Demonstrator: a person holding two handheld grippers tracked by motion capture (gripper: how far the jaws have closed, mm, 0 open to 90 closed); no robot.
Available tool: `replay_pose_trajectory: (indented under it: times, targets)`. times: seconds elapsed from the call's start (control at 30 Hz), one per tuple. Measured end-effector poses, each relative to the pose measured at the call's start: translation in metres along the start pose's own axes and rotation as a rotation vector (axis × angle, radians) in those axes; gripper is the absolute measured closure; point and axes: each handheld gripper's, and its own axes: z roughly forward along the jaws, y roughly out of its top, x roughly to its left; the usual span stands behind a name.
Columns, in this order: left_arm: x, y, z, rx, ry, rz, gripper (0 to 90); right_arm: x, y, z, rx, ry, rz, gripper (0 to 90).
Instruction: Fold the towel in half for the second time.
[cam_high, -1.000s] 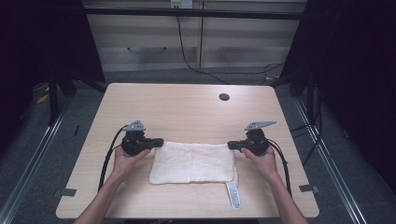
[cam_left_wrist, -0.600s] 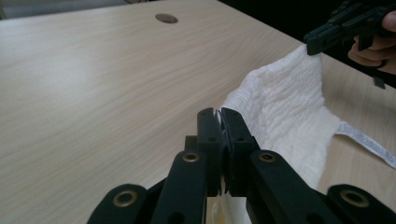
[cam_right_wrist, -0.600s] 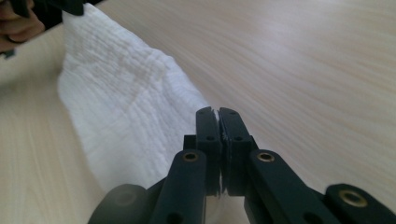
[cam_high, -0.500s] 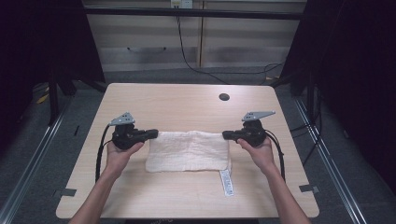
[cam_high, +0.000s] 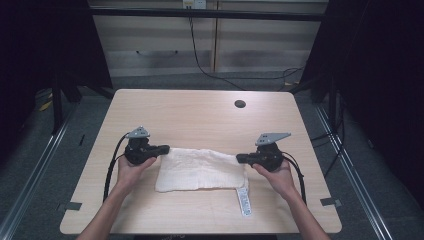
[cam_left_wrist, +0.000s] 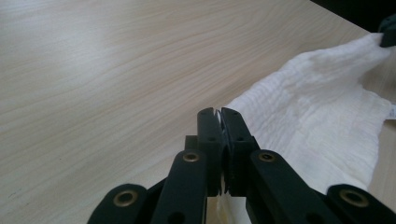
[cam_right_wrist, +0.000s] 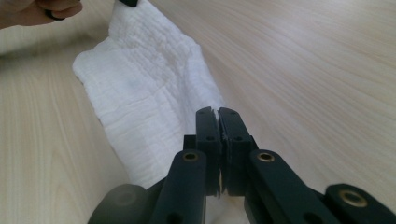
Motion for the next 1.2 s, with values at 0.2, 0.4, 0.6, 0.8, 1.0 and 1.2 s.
replay_pose_trajectory:
  times: [0.2,0.4,0.6,0.8,1.0,1.2]
  targets:
    - [0.0,-0.001,0.001,-0.001,0.004,-0.001,87.7,0.012,-0.013,-0.003,0.025,0.028,-0.018,87.5]
    - [-0.003,-0.001,0.001,-0.005,0.001,0.002,87.7,0.019,-0.028,0.002,0.07,0.062,-0.014,87.5]
    - [-0.006,-0.001,0.004,-0.001,-0.006,0.014,87.7,0.025,-0.04,0.011,0.129,0.078,-0.016,87.5]
    - [-0.009,0.003,0.004,-0.022,-0.024,0.001,87.7,0.021,-0.044,0.026,0.18,0.075,-0.003,87.9]
    - [-0.013,0.012,0.003,-0.063,-0.03,0.014,87.6,0.01,-0.035,0.031,0.199,-0.01,0.012,88.3]
    - [-0.029,0.021,-0.007,-0.099,-0.058,0.067,87.6,-0.009,-0.029,0.033,0.208,-0.054,0.037,88.3]
